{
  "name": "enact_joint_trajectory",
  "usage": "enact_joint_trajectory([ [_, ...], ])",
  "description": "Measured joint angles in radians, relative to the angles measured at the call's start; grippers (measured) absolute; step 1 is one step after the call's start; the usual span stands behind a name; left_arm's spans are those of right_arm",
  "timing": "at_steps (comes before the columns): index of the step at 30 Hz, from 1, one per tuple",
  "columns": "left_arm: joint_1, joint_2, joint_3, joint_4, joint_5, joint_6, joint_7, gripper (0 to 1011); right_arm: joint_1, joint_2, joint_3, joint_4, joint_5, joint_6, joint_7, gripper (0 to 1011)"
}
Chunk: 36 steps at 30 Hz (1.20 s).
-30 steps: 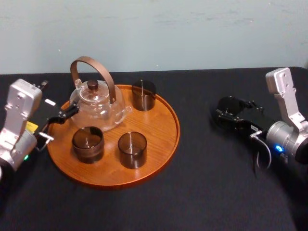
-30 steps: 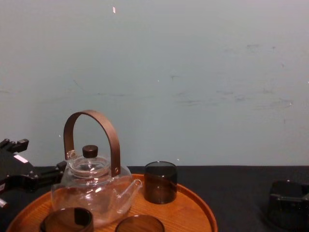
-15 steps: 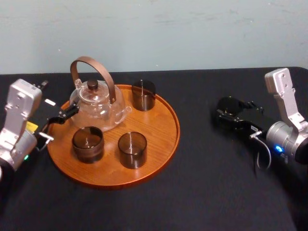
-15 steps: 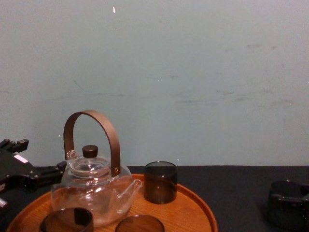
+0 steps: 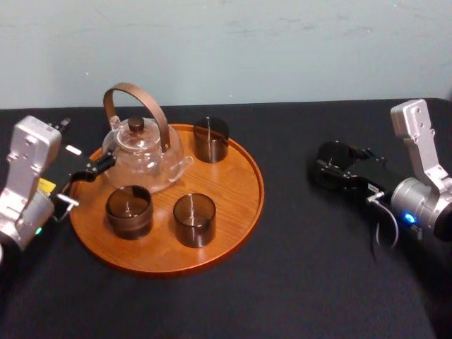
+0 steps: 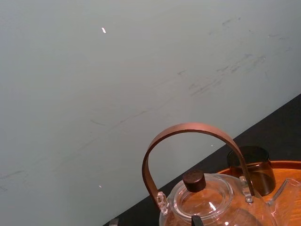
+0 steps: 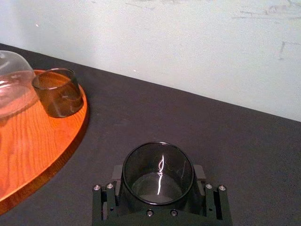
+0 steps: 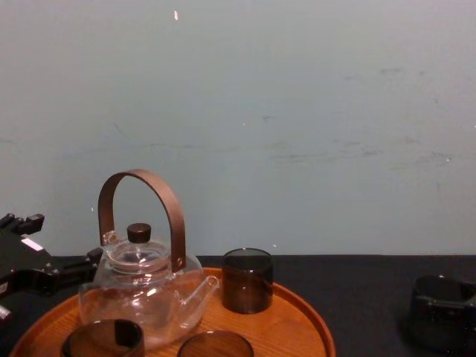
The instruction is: Pick up the glass from the table and place it on the tray.
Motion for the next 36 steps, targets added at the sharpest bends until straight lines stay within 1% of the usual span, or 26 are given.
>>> enact_joint_trajectory([
  [5,0.000,0.000,0.000,0.000,0.000,0.000,0.000,1001,-0.003,0.003,0.000,-0.017,0.010,-0.002,0.016,900],
  [10,0.000,0.000,0.000,0.000,0.000,0.000,0.000,1001,-0.009,0.011,-0.009,-0.054,0.015,-0.002,0.026,900],
  [17,0.000,0.000,0.000,0.000,0.000,0.000,0.000,1001,-0.019,0.021,-0.032,-0.116,0.017,0.001,0.039,900],
  [20,0.000,0.000,0.000,0.000,0.000,0.000,0.000,1001,-0.018,0.024,-0.052,-0.138,0.016,0.002,0.051,900],
  [26,0.000,0.000,0.000,0.000,0.000,0.000,0.000,1001,-0.001,0.023,-0.086,-0.148,0.008,0.000,0.066,900],
  [30,0.000,0.000,0.000,0.000,0.000,0.000,0.000,1001,0.017,0.012,-0.110,-0.144,0.003,-0.003,0.074,900],
  [31,0.000,0.000,0.000,0.000,0.000,0.000,0.000,1001,0.041,-0.008,-0.143,-0.127,0.000,-0.010,0.084,900],
  [36,0.000,0.000,0.000,0.000,0.000,0.000,0.000,1001,0.060,-0.028,-0.165,-0.103,-0.002,-0.029,0.091,900],
])
